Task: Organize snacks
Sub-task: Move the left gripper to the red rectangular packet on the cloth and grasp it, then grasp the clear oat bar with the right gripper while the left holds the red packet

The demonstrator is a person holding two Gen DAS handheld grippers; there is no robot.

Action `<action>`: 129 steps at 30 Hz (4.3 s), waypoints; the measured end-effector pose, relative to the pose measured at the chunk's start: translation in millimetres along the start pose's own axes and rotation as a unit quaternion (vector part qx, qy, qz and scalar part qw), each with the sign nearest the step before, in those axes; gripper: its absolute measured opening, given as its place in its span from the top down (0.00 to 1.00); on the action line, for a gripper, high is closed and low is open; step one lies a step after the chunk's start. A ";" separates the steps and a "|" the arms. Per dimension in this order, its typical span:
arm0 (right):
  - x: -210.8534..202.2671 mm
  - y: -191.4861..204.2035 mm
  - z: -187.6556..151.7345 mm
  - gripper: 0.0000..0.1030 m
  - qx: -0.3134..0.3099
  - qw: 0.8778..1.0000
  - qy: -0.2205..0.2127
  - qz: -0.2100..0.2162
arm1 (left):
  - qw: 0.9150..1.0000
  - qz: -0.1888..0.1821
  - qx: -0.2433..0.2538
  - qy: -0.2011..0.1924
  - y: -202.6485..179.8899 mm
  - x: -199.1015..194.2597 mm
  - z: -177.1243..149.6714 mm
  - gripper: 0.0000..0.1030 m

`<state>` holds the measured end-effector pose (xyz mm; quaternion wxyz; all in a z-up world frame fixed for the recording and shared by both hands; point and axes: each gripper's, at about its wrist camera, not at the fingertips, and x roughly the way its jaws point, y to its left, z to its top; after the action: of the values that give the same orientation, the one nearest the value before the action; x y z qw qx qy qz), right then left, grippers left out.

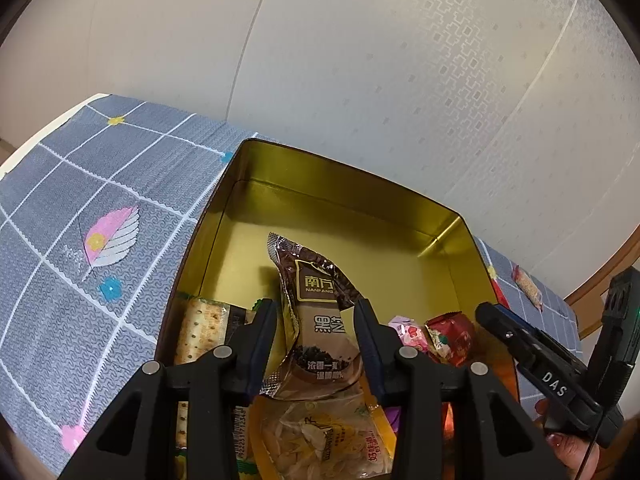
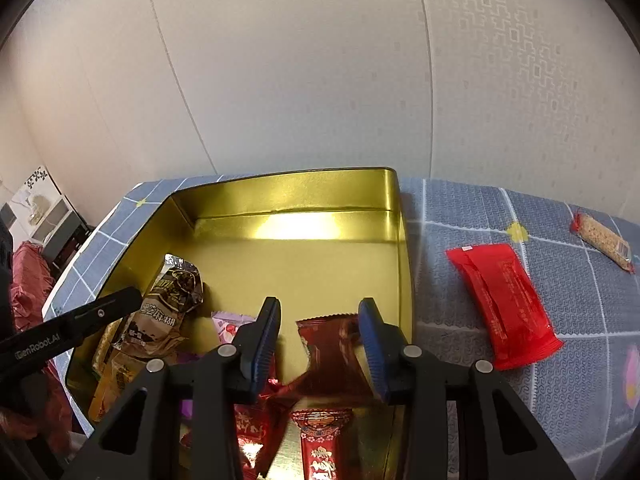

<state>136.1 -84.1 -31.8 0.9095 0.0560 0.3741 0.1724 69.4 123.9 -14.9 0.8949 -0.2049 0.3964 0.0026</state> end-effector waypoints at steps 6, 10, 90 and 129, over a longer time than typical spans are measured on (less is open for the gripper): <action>-18.9 -14.9 1.1 0.59 0.022 0.999 -0.029 -0.004 | 1.000 -0.024 0.003 0.000 -9.1 0.1 -0.6 0.61; -31.7 -34.3 -0.3 0.48 0.054 0.997 -0.048 -0.015 | 0.999 -0.031 0.014 0.000 -19.8 0.6 -2.5 0.60; -53.9 -274.9 20.0 0.36 0.094 0.985 -0.046 -0.141 | 0.952 -0.068 0.292 0.066 -273.3 108.2 -117.5 0.56; 9.1 -270.2 21.1 0.71 0.072 0.986 0.037 -0.145 | 0.953 -0.109 0.274 0.075 -270.1 112.8 -112.0 0.56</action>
<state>230.3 -332.7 -85.1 0.9040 0.0603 0.4230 0.0132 112.6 -182.5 -64.0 0.8790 0.0061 0.4233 -0.2193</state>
